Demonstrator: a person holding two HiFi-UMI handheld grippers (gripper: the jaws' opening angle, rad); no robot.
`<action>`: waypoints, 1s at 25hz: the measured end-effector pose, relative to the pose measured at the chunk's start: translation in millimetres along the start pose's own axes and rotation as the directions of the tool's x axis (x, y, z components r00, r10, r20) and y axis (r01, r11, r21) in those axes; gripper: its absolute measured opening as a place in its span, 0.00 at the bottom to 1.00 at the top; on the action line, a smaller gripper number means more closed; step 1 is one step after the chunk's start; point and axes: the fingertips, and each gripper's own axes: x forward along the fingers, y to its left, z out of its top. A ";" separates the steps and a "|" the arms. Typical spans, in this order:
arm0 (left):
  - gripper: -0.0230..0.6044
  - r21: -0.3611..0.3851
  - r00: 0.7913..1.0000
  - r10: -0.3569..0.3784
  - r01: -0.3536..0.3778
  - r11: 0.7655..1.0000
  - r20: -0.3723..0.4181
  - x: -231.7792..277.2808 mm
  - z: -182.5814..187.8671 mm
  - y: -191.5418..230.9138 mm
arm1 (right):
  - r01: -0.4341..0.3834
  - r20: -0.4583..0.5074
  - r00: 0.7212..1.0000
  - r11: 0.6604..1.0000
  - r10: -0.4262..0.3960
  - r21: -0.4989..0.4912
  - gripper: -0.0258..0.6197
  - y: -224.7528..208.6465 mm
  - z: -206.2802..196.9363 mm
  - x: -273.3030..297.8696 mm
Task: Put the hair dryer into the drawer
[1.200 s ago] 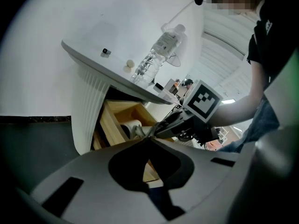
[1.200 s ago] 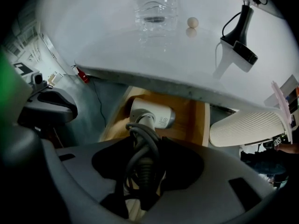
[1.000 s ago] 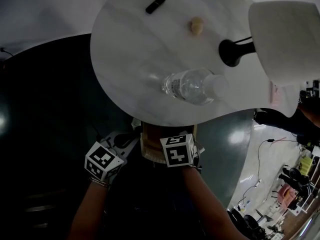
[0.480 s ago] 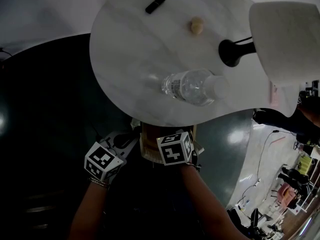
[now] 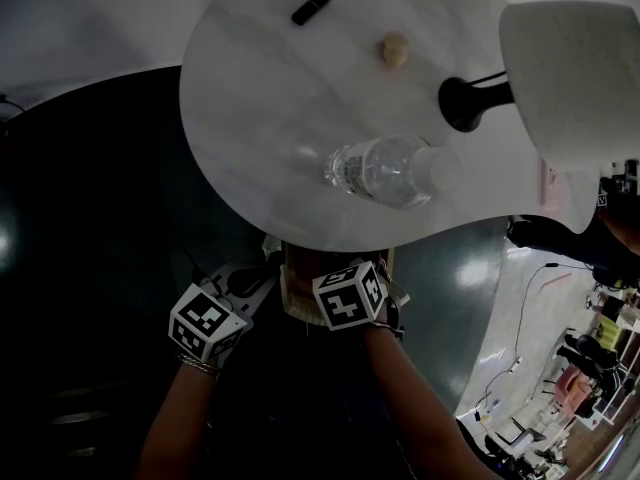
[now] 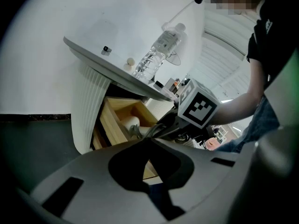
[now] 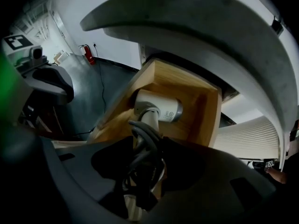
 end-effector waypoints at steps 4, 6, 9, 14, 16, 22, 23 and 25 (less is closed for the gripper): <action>0.05 0.000 1.000 -0.002 0.002 1.000 -0.008 -0.5 0.2 -1.2 | 0.001 -0.007 1.000 1.000 -0.002 -0.019 0.37 -0.1 -2.1 1.3; 0.05 -0.001 1.000 0.000 0.000 1.000 -0.011 -2.2 -2.2 1.2 | 0.007 -0.014 1.000 0.999 -0.007 -0.034 0.37 2.4 -3.3 4.1; 0.05 -0.006 1.000 0.007 -0.007 1.000 -0.009 -2.0 -6.1 4.1 | 0.006 -0.022 1.000 0.999 -0.007 -0.047 0.38 5.1 -6.7 9.4; 0.05 -0.018 1.000 0.017 -0.017 1.000 -0.016 -2.2 -7.8 3.6 | 0.010 -0.026 1.000 0.998 -0.011 -0.062 0.38 6.2 -8.8 10.6; 0.05 -0.026 1.000 0.013 -0.014 1.000 -0.014 -2.1 -7.1 3.0 | 0.014 -0.025 1.000 0.998 -0.016 -0.067 0.38 7.2 -8.7 12.6; 0.05 -0.026 1.000 0.004 -0.005 1.000 -0.020 -3.4 -7.4 -1.8 | 0.018 -0.016 1.000 0.997 -0.019 -0.071 0.39 9.7 -9.6 11.5; 0.05 -0.025 1.000 0.005 -0.005 1.000 -0.019 -3.4 -8.2 -1.4 | 0.018 -0.011 1.000 0.998 -0.019 -0.067 0.39 10.1 -9.8 12.2; 0.05 -0.021 1.000 0.008 -0.009 1.000 -0.018 -2.7 -8.9 0.0 | 0.013 -0.003 1.000 0.998 -0.013 -0.058 0.39 9.9 -9.9 13.3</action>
